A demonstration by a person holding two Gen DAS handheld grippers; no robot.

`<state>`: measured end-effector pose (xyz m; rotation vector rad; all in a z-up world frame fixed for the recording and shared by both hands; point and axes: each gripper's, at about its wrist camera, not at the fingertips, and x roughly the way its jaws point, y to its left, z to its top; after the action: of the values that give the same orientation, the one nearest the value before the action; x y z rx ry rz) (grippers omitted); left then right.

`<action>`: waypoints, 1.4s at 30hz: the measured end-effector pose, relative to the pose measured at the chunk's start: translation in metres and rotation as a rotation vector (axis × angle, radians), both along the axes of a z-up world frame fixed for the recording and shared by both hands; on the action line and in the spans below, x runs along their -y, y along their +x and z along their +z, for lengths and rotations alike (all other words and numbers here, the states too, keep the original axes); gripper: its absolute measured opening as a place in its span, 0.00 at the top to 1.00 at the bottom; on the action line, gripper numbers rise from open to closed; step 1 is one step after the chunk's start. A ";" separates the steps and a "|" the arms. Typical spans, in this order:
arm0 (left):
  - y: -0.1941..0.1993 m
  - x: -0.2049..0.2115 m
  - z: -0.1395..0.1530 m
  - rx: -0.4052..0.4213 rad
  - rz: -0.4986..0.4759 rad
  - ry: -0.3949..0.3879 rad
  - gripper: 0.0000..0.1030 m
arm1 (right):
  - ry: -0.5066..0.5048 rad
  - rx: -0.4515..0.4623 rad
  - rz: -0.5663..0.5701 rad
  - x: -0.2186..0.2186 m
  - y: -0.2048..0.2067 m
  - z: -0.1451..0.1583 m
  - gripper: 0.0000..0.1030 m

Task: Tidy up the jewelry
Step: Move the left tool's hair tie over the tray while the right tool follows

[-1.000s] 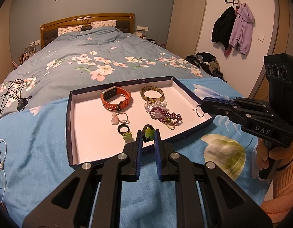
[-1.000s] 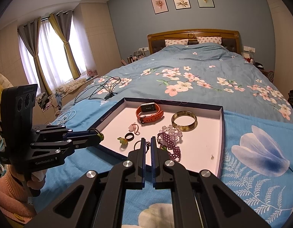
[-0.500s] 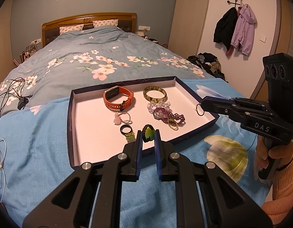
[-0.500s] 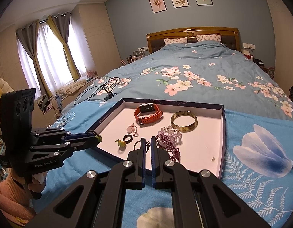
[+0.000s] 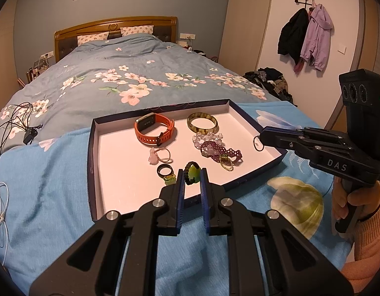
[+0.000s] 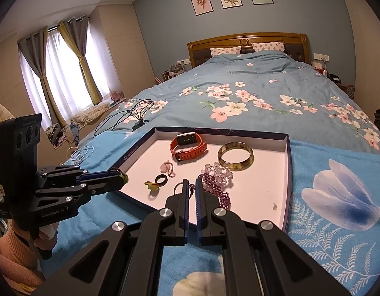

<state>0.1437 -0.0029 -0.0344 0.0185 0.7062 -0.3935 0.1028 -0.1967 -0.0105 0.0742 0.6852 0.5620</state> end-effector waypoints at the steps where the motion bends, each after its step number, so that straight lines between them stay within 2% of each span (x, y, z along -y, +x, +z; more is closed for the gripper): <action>1: 0.001 0.000 0.000 -0.001 0.000 -0.002 0.88 | 0.002 -0.001 0.000 0.000 0.000 0.000 0.96; 42: 0.015 0.002 -0.011 -0.033 0.012 0.005 0.88 | -0.012 -0.030 -0.006 -0.002 0.014 -0.011 0.96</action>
<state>0.1584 -0.0047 -0.0456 0.0121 0.7398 -0.3811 0.1172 -0.1948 -0.0218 0.0735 0.7174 0.5523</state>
